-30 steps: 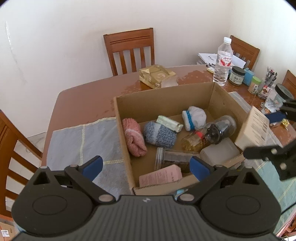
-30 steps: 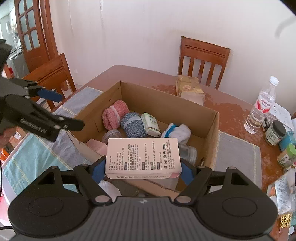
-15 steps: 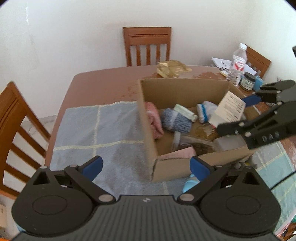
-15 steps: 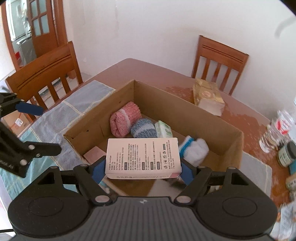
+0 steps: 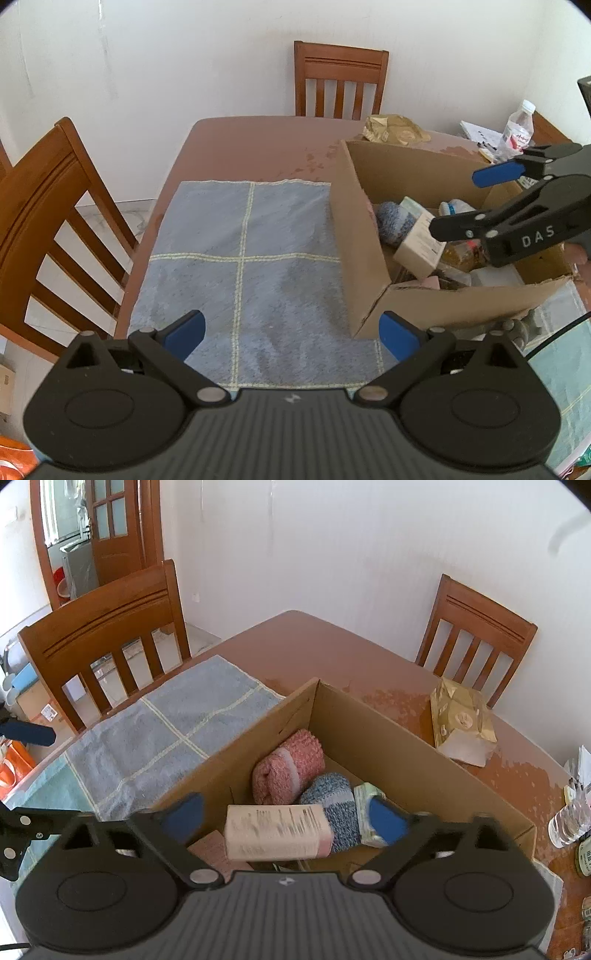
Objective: Organize objects
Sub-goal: 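Lower the beige box into the cardboard box with the right tool, then move the left tool to the white knit hat while the right tool approaches the grey toy dog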
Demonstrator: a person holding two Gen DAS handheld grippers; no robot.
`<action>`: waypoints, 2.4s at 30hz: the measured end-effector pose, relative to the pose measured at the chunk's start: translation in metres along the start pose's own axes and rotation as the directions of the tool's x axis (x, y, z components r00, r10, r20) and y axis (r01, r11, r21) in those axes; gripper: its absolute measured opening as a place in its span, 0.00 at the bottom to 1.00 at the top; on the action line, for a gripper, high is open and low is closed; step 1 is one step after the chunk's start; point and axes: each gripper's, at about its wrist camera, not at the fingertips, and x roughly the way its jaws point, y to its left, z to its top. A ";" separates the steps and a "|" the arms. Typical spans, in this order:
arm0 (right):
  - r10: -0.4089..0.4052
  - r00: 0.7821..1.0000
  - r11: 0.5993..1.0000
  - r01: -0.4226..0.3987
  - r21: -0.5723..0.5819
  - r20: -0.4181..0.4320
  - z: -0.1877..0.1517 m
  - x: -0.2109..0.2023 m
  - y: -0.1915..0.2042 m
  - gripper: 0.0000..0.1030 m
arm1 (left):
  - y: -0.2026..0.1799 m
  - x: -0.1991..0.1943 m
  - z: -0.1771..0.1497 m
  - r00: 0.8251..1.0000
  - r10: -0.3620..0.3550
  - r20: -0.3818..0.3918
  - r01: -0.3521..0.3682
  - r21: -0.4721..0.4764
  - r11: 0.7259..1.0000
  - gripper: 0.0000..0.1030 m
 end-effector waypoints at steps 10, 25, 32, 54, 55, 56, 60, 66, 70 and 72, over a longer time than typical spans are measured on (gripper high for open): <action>-0.028 0.999 1.000 0.028 0.002 -0.025 -0.010 -0.010 0.001 1.00 | -0.009 -0.003 -0.002 1.000 0.007 0.010 -0.007 0.026 1.000 0.97; -0.127 0.992 0.983 0.123 0.134 0.024 -0.068 -0.049 0.002 1.00 | -0.026 -0.003 -0.042 0.997 0.075 0.021 -0.075 0.004 0.997 0.97; -0.219 0.976 0.952 0.217 0.217 -0.016 -0.122 -0.063 0.009 1.00 | -0.031 0.000 -0.065 0.998 0.059 0.017 -0.060 0.016 0.998 0.97; -0.224 0.958 0.843 0.282 0.458 -0.177 -0.188 -0.002 -0.031 1.00 | -0.009 0.002 -0.081 1.000 0.004 -0.005 -0.004 -0.020 1.000 0.97; -0.219 0.959 0.845 0.279 0.456 -0.182 -0.188 0.001 -0.032 1.00 | -0.008 0.002 -0.081 1.000 0.005 -0.006 -0.005 -0.023 1.000 0.97; -0.208 0.959 0.847 0.275 0.456 -0.191 -0.189 0.005 -0.034 1.00 | -0.008 0.002 -0.082 1.000 0.004 -0.006 -0.004 -0.028 1.000 0.97; -0.170 0.967 0.843 0.242 0.481 -0.189 -0.198 0.008 -0.046 1.00 | -0.009 0.000 -0.083 1.000 0.004 -0.004 -0.004 -0.033 0.999 0.97; -0.178 0.964 0.860 0.250 0.445 -0.197 -0.210 -0.005 -0.052 1.00 | -0.022 -0.002 -0.084 1.000 0.006 0.001 -0.006 -0.035 0.999 0.97; -0.181 0.965 0.885 0.245 0.397 -0.192 -0.215 -0.012 -0.053 1.00 | -0.040 -0.006 -0.084 1.000 -0.005 0.016 0.005 -0.010 1.000 0.97; -0.178 0.968 0.900 0.233 0.367 -0.180 -0.218 -0.014 -0.052 1.00 | -0.051 -0.007 -0.085 1.000 -0.017 0.019 0.017 0.012 1.000 0.97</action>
